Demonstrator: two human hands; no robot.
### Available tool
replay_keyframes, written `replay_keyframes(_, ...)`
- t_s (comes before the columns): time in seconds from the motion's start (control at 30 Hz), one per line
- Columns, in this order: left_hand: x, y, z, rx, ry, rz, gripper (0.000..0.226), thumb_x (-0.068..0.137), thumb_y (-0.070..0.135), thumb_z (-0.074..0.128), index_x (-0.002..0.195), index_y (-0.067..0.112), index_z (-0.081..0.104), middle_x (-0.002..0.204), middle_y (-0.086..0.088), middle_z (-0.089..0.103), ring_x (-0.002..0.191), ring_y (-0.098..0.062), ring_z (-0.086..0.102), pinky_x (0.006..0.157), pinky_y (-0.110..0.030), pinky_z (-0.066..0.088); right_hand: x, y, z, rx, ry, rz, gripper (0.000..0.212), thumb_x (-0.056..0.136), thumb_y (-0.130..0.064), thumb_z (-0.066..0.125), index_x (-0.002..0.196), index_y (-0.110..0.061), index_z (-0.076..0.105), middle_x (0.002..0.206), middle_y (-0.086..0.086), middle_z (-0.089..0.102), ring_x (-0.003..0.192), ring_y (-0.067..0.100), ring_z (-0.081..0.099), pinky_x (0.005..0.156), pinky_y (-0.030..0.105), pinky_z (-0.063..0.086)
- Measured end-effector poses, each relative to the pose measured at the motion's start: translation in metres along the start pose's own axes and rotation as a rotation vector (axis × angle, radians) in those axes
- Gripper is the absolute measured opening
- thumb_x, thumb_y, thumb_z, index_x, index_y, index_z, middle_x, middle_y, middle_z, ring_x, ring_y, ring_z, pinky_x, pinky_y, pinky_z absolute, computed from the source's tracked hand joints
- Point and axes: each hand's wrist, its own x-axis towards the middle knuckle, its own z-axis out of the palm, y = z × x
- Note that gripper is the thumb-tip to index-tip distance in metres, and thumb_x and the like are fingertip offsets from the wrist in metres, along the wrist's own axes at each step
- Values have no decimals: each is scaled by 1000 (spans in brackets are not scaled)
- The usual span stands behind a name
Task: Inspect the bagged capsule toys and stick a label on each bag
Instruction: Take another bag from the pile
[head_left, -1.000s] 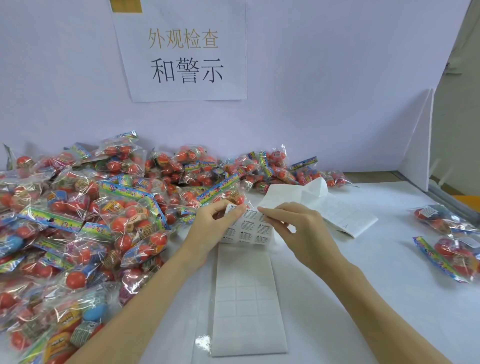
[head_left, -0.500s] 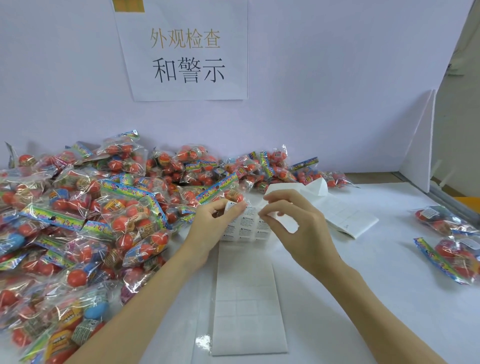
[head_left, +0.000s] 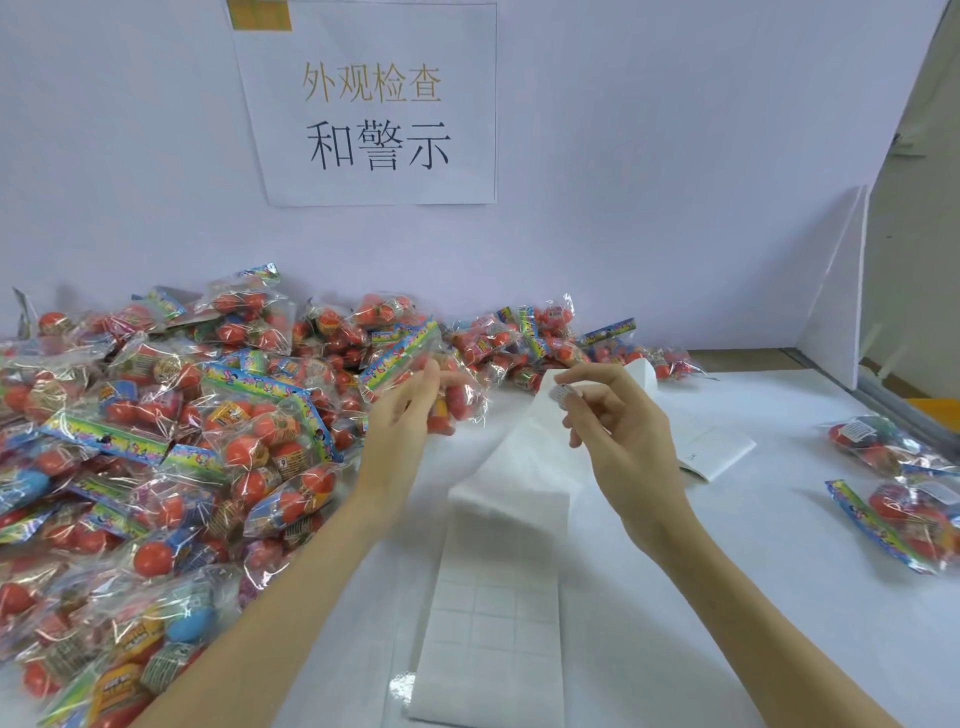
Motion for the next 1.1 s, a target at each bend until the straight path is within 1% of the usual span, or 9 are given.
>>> replay_keyframes(0.03,1,2,-3,9,-7,42,26,108,22,54,107,19,80,99,0,75,87,-13,66,78,-38,56,0,-1,0,-15,-11,-9,30,103,-6,58,102,-34,71,84,6,65,71,16,57,67,20,51)
replay_keyframes(0.1,2,5,-6,44,-37,124,34,99,2,60,118,27,76,110,11,74,89,-7,66,78,-32,57,-1,-3,0,-35,-45,-28,33,102,-8,56,104,-36,73,84,7,61,71,14,52,67,22,51)
replay_keyframes(0.27,-2,7,-1,-11,-200,143,64,96,0,67,142,43,56,116,18,71,80,-7,60,76,-20,54,-3,-7,-1,-22,-108,-8,38,102,-5,58,109,-37,76,88,9,63,71,14,53,67,22,50)
replay_keyframes(0.33,-4,7,3,-4,-245,150,61,97,1,67,142,41,56,111,14,73,78,-9,60,76,-20,53,-4,-8,0,-3,-133,9,34,100,-5,61,114,-34,73,83,11,61,70,14,55,67,22,50)
replay_keyframes(0.43,-8,8,8,18,-298,180,56,97,-1,67,141,33,59,119,6,74,87,-11,67,80,-23,55,-6,-8,5,5,-145,10,32,98,-6,68,121,-28,68,81,8,66,72,14,59,68,26,51)
replay_keyframes(0.7,-13,9,15,-9,-354,172,52,98,-4,64,141,26,59,119,6,74,95,-12,71,82,-24,57,-7,-3,9,-47,-111,-26,35,95,-9,74,125,-23,63,80,4,69,76,15,67,71,20,51)
replay_keyframes(0.87,-14,9,14,-9,-351,181,48,99,1,63,139,28,61,88,23,68,80,-10,66,80,-21,54,-7,0,10,-77,-120,-56,35,95,-10,74,124,-25,63,80,-2,68,76,12,67,71,15,48)
replay_keyframes(1.0,-15,12,15,-22,-363,166,53,95,1,72,139,29,61,114,10,73,94,-10,71,84,-23,57,-7,0,9,-91,-113,-69,34,96,-6,72,123,-24,64,79,-1,67,75,14,66,70,17,49)
replay_keyframes(1.1,-15,12,17,-9,-350,180,55,91,3,77,136,30,61,124,3,71,107,-21,71,89,-31,59,-8,0,10,-99,-116,-79,34,96,-5,71,123,-24,63,80,-2,67,78,16,67,71,18,50)
